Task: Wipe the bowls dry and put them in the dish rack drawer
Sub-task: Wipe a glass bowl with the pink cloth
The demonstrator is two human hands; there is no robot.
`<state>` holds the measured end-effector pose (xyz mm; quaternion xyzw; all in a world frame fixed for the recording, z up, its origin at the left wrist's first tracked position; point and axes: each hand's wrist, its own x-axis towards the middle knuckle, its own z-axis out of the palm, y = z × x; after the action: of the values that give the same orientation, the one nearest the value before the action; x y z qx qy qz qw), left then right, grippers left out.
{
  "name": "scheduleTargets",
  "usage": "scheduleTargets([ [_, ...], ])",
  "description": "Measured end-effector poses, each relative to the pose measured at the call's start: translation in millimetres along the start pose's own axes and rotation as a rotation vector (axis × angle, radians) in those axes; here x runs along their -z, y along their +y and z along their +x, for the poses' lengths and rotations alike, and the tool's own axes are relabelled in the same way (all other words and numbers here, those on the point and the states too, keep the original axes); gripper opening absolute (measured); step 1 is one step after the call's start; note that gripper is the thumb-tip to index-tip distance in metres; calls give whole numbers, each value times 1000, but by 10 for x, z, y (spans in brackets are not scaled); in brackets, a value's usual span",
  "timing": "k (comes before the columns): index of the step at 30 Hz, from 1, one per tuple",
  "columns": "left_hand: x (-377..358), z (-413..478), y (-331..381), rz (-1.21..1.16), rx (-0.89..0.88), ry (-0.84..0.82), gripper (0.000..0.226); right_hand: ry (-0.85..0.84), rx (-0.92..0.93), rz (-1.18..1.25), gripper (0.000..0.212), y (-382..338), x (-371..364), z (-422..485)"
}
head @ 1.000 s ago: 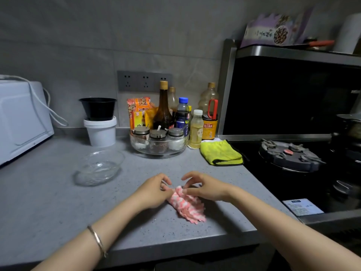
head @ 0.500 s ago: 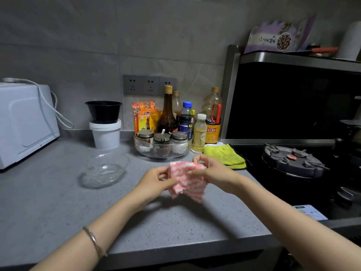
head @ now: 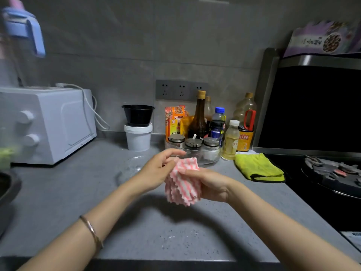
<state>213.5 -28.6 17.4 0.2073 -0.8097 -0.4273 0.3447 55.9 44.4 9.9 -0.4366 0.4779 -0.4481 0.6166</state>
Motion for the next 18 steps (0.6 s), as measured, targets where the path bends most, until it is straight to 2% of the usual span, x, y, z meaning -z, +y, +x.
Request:
scheduleTargets([
  [3,224,41,-203,146,40,156,24,52,-65,102,36,21,-85,156],
  [5,369,48,-412,413,142,238,38,122,-70,171,28,48,-74,244],
  [8,456,-40,-637,766,364,166,48,226,-59,291,31,69,-33,323],
  [10,457,-100,-740,799,420,117,47,275,-42,379,33,77,-28,369],
  [13,437,-160,-830,817,384,119,44,311,-23,480,37,95,-37,422],
  [18,382,-151,-912,879,288,226,33,296,-29,532,48,141,-90,470],
])
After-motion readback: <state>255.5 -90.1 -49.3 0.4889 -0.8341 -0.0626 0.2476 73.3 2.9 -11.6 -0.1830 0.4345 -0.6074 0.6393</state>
